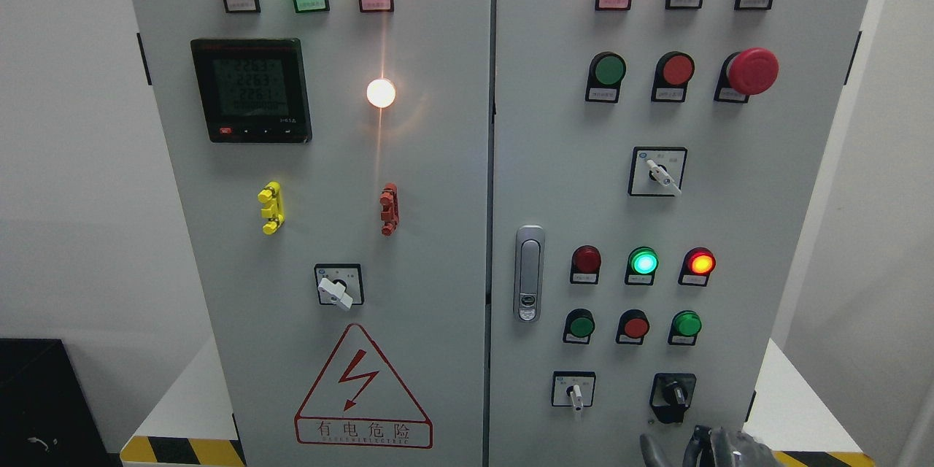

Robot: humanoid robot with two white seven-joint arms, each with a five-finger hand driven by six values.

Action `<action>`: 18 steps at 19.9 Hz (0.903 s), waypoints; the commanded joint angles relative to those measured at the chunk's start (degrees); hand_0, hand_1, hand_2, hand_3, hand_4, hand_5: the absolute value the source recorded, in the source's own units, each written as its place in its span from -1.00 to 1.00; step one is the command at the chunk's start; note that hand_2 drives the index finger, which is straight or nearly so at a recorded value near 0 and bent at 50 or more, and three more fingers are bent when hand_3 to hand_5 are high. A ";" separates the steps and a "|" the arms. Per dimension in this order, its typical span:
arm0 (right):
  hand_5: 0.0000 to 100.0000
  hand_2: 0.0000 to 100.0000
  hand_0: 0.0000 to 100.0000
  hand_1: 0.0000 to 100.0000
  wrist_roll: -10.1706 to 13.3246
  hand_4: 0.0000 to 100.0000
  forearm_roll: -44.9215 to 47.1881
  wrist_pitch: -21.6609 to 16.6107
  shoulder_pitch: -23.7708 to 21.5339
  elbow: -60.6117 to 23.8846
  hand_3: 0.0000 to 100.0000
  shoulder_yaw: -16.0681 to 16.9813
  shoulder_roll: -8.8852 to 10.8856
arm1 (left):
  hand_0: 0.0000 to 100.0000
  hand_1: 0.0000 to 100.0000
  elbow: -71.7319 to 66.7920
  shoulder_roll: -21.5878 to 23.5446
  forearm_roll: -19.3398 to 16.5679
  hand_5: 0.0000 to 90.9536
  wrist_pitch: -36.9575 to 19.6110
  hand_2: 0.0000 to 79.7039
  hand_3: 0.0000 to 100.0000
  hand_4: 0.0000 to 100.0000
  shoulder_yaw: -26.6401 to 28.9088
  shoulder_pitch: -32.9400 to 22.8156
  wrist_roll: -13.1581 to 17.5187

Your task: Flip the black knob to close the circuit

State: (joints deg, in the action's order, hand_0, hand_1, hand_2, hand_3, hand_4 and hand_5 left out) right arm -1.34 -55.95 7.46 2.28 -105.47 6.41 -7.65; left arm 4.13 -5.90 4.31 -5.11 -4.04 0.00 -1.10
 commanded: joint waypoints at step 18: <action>-0.73 -0.82 -1.00 -1.00 4.15 -0.60 56.37 -3.77 -19.24 -13.62 -0.56 -2.46 0.70 | -0.76 0.11 0.00 0.01 -0.01 -1.00 0.01 -1.00 -1.00 -1.00 0.00 -0.35 -0.05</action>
State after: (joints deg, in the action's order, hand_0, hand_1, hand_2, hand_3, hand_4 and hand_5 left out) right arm 3.59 -10.71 4.27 -13.68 -114.23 4.57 -7.15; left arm 4.13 -5.90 4.32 -5.11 -4.04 0.00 -1.09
